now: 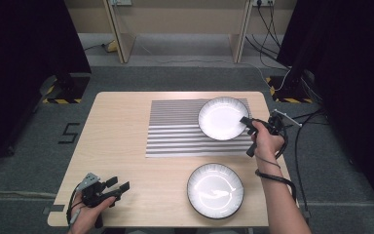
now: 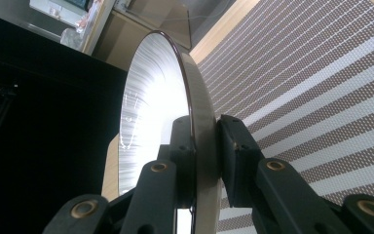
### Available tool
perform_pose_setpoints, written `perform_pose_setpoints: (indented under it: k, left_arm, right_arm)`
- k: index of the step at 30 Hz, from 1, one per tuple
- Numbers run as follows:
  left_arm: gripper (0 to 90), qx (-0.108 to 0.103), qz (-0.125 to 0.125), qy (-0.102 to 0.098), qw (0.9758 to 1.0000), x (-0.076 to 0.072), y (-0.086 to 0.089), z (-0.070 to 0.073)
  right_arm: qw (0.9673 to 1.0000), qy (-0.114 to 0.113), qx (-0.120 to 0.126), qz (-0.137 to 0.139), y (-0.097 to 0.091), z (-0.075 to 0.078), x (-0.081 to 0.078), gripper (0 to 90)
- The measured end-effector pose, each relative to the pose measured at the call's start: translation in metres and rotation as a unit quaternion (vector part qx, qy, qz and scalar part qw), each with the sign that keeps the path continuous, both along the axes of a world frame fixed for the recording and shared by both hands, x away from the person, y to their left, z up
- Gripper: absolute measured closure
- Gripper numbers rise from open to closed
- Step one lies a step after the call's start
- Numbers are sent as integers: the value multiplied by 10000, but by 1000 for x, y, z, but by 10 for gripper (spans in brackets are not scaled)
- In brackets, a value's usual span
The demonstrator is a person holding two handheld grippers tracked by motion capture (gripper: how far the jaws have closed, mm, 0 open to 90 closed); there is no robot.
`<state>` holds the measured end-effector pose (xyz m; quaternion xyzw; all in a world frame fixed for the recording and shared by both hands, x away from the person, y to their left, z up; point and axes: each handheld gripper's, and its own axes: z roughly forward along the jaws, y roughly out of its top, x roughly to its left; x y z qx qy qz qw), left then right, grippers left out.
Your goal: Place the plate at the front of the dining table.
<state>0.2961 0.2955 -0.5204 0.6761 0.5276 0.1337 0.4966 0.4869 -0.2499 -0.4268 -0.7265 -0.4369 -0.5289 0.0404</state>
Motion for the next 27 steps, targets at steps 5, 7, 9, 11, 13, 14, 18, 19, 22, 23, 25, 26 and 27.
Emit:
perform_pose_setpoints:
  k: [5, 7, 9, 11, 13, 14, 18, 19, 22, 23, 25, 26, 27]
  left_arm:
    - [332, 0, 6, 4, 10000, 0, 0, 0]
    - [332, -4, 0, 3, 10000, 0, 0, 0]
    - [332, -6, -3, 1, 10000, 0, 0, 0]
    - [332, -9, -5, 4, 10000, 0, 0, 0]
    - [332, -6, -5, 5, 10000, 1, 0, 0]
    - [332, -7, -7, 8, 10000, 1, 0, -1]
    - [332, -10, -13, 3, 10000, 1, -1, -1]
    - [332, -10, -13, 3, 10000, 1, -1, -1]
    - [332, -10, -10, 6, 10000, 1, 0, -1]
    - [332, -12, -8, 6, 10000, 1, 0, -1]
    - [332, -7, -7, 4, 10000, 1, 0, -1]
    - [332, -7, -4, 5, 10000, 1, 0, -1]
    - [332, -2, -3, 9, 10000, 1, 0, -1]
  right_arm:
    - [10000, 21, 27, -30, 3, 0, 5, 771]
    - [10000, 20, 25, -32, 4, -1, 6, 771]
    - [10000, 30, 34, -40, 6, -2, 9, 771]
    - [10000, 41, 28, -34, 6, -2, 10, 771]
    - [10000, 41, 44, -55, 7, -3, 12, 770]
    - [10000, 55, 54, -54, 8, -3, 13, 771]
    - [9999, 58, 56, -76, 9, -4, 16, 770]
    - [9999, 58, 56, -76, 9, -4, 16, 770]
    - [9999, 89, 80, -105, 11, -5, 20, 769]
    - [9999, 89, 80, -105, 11, -5, 20, 769]
    - [9999, 105, 83, -107, 11, -6, 21, 769]
    - [9998, 113, 95, -119, 11, -6, 22, 769]
    - [9998, 120, 108, -133, 11, -7, 23, 769]
